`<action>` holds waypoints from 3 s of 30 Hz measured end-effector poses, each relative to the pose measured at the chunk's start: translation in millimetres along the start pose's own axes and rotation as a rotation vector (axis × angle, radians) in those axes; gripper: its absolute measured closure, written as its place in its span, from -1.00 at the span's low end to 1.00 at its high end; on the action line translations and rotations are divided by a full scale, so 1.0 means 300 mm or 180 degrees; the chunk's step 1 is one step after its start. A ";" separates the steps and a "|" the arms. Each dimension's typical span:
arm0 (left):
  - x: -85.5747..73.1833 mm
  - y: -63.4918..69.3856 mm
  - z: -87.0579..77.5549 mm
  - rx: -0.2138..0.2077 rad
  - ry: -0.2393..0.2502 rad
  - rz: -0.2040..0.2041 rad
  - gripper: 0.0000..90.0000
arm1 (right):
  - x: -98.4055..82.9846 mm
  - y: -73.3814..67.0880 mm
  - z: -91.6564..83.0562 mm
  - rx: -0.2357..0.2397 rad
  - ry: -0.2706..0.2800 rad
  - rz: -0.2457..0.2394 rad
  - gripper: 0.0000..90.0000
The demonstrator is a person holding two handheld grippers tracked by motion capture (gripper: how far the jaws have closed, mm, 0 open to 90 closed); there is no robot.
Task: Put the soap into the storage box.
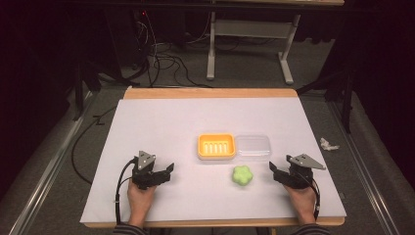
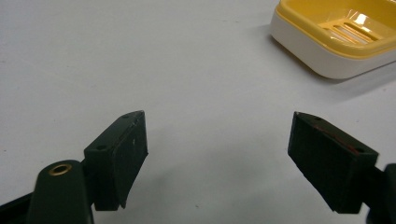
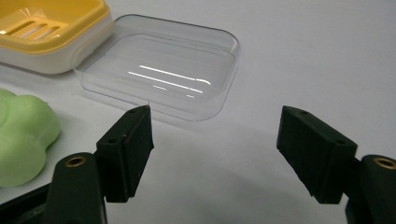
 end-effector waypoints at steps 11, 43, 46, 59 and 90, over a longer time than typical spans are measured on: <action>-0.001 0.000 0.001 0.0002 -0.0010 0.0000 -0.54 | -0.002 -0.024 -0.060 0.0315 0.0273 0.0077 -0.37; 0.000 0.000 0.002 -0.0004 -0.0018 -0.0023 -0.55 | 0.011 -0.330 -0.037 0.0787 -0.0391 -0.0683 -0.62; 0.000 -0.001 0.003 -0.0004 -0.0017 -0.0029 -0.55 | 0.019 -0.343 -0.029 0.0750 -0.0441 -0.0759 -0.64; 0.000 -0.005 0.008 0.0039 -0.0034 -0.0032 -0.55 | 0.038 -0.388 0.066 0.0545 -0.0887 -0.1017 -0.54; 0.000 -0.006 0.007 0.0024 -0.0047 -0.0030 -0.54 | 0.059 -0.379 0.081 0.0597 -0.0918 -0.1174 -0.44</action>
Point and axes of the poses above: each handheld gripper's, and its own axes: z roughly forward along the jaws, x roughly out of its top, y roughly to its right, the point moved 6 cm from there along z, roughly forward along the jaws, and after that the axes turned 15 degrees about -y, right-handed, at the moved point
